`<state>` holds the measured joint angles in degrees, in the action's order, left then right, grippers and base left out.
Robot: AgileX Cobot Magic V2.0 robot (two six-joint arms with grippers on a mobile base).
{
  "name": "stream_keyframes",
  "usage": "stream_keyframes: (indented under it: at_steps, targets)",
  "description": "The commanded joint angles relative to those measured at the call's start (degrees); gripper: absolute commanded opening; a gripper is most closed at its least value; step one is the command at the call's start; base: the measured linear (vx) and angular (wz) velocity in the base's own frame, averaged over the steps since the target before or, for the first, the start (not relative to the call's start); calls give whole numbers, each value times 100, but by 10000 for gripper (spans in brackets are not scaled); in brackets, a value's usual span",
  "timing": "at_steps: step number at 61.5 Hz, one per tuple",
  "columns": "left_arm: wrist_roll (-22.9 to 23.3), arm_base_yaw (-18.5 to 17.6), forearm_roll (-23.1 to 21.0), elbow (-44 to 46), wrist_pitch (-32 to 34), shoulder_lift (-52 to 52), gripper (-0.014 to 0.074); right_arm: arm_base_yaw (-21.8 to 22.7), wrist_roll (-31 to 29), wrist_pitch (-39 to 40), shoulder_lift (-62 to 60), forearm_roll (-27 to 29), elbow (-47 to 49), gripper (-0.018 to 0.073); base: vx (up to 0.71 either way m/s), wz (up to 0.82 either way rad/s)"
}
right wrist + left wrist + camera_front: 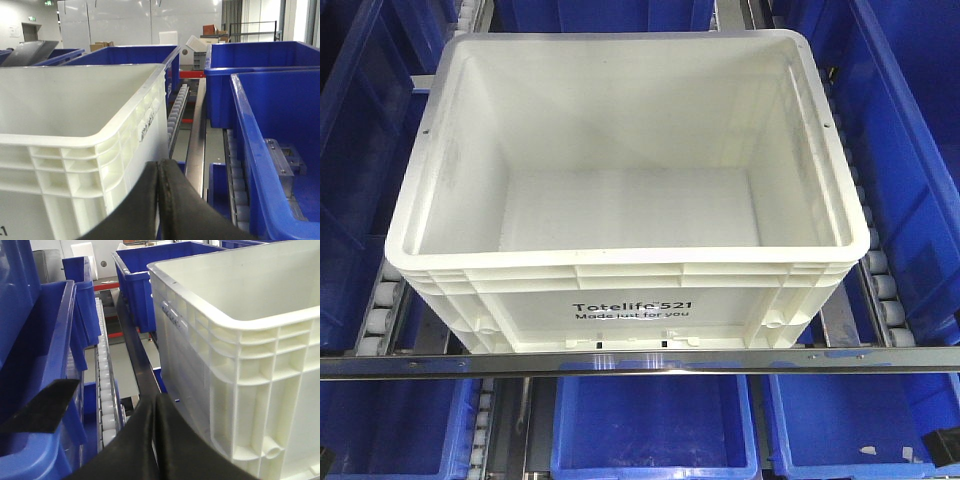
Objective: Move bin from left to right shelf
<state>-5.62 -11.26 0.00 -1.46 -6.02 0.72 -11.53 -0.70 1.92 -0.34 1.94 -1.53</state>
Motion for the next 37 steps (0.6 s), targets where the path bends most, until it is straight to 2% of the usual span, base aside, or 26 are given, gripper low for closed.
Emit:
stream_keyframes:
  at_steps: [1,37]
  targets:
    - [30,-44,0,132,386,67,-8,28,-81,270,-75,-54,-114,-8,0,0]
    - [30,-38,0,132,386,67,-8,34,-74,241,-94,-55,-114,-8,0,0]
